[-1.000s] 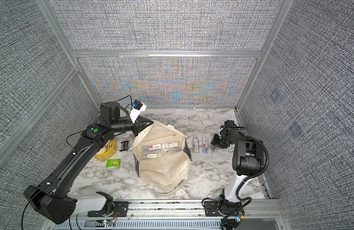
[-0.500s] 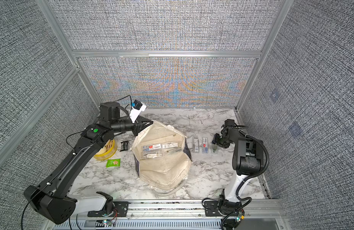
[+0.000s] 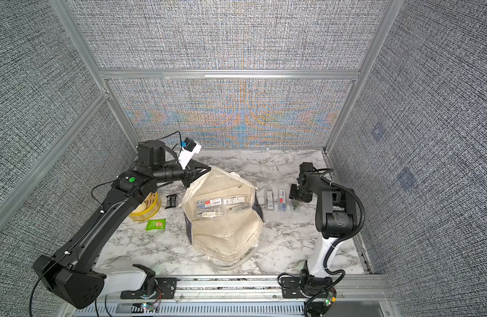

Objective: Take out the compass set from the canvas bag
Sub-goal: Place the compass set at the center of the board.

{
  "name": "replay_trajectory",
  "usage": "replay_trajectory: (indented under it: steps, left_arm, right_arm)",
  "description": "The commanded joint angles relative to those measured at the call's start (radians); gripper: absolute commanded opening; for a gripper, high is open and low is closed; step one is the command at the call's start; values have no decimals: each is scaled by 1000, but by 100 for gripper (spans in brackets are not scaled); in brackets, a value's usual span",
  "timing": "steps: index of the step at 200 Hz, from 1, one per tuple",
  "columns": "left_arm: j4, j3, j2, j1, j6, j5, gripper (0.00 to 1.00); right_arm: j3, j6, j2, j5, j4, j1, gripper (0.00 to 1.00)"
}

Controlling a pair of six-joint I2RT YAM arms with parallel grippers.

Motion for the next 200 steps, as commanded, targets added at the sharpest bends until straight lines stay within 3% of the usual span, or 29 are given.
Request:
replay_trajectory:
  steps: [1,47,110,163,200]
  left_arm:
    - [37,2,-3,1,3,25,0]
    - [38,2,-4,1,3,25,0]
    - [38,0,-4,1,4,28,0]
    - [36,0,-6,1,4,30,0]
    - [36,0,-7,1,3,31,0]
  right_arm:
    - [7,-16,2,57,-34,6,52]
    - [9,-47,-1,41,-29,12,44]
    - [9,-58,5,23,-20,15,44]
    - [10,-41,-24,49,-35,17,57]
    - [21,-32,-95,71,-66,18,61]
